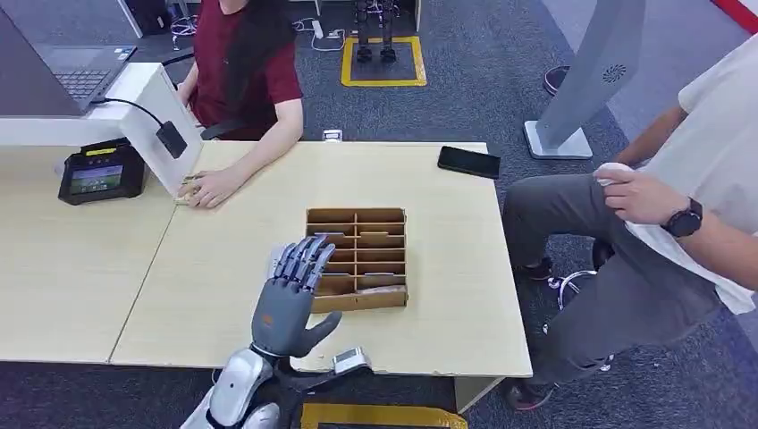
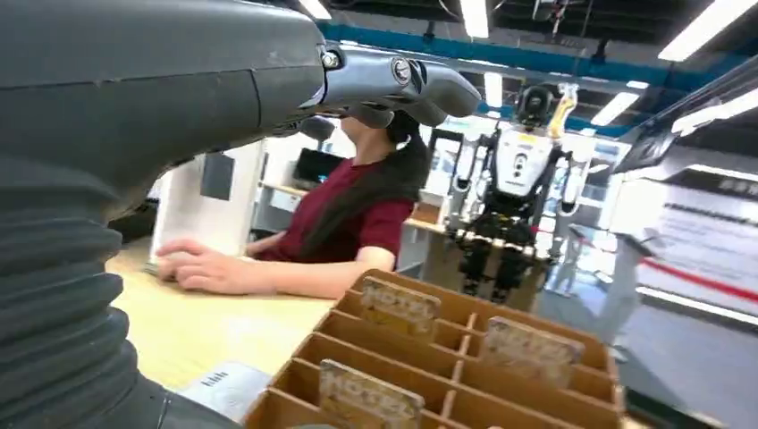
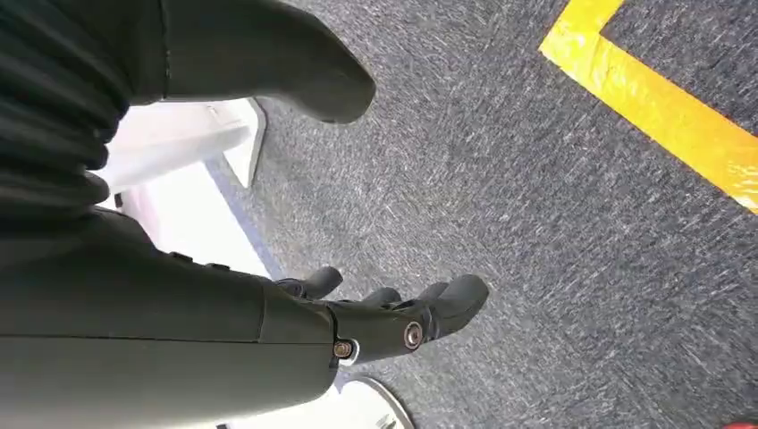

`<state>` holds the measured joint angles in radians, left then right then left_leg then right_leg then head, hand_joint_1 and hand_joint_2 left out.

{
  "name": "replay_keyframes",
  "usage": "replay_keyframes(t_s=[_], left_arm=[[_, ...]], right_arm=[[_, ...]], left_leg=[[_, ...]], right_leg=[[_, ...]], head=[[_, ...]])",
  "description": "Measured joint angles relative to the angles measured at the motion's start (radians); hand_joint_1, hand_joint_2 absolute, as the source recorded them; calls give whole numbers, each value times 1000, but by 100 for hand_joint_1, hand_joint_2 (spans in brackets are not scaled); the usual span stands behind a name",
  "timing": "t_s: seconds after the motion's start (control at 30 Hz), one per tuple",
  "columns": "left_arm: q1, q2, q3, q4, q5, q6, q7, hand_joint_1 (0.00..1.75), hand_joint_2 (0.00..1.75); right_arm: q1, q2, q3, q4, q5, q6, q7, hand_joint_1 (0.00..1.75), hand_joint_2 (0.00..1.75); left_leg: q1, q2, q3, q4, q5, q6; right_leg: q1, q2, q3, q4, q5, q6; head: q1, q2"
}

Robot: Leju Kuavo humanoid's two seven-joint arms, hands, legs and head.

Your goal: Pass the card to the sensor for recognition and then transmit it.

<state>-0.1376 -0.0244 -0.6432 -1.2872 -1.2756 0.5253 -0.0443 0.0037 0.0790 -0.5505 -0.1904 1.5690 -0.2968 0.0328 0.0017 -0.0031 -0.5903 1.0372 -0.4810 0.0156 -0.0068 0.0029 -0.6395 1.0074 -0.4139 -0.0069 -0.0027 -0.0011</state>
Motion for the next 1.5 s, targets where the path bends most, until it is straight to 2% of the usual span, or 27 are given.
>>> replay_keyframes(t_s=[0.17,0.6,0.83,1.23,1.5], left_arm=[[-39,-18,11,73,-3,36,5,0,175],[-93,-48,62,174,22,27,5,0,175],[-93,-50,73,193,26,24,5,0,175],[-93,-50,73,235,-48,28,18,0,175],[-92,-49,73,261,-50,28,23,0,175]], right_arm=[[-1,1,8,0,1,0,0,0,175],[-3,3,26,0,-1,-5,3,0,175],[-3,3,26,0,0,-5,3,0,175],[-3,3,26,0,-2,-5,0,0,175],[-3,3,26,0,0,-5,0,0,175]], left_leg=[[0,0,0,0,0,0],[0,0,0,0,0,0],[0,0,0,0,0,0],[0,0,0,0,0,0],[0,0,0,0,0,0]], right_leg=[[0,0,0,0,0,0],[0,0,0,0,0,0],[0,0,0,0,0,0],[0,0,0,0,0,0],[0,0,0,0,0,0]], head=[[0,0],[0,0],[0,0],[0,0],[0,0]])
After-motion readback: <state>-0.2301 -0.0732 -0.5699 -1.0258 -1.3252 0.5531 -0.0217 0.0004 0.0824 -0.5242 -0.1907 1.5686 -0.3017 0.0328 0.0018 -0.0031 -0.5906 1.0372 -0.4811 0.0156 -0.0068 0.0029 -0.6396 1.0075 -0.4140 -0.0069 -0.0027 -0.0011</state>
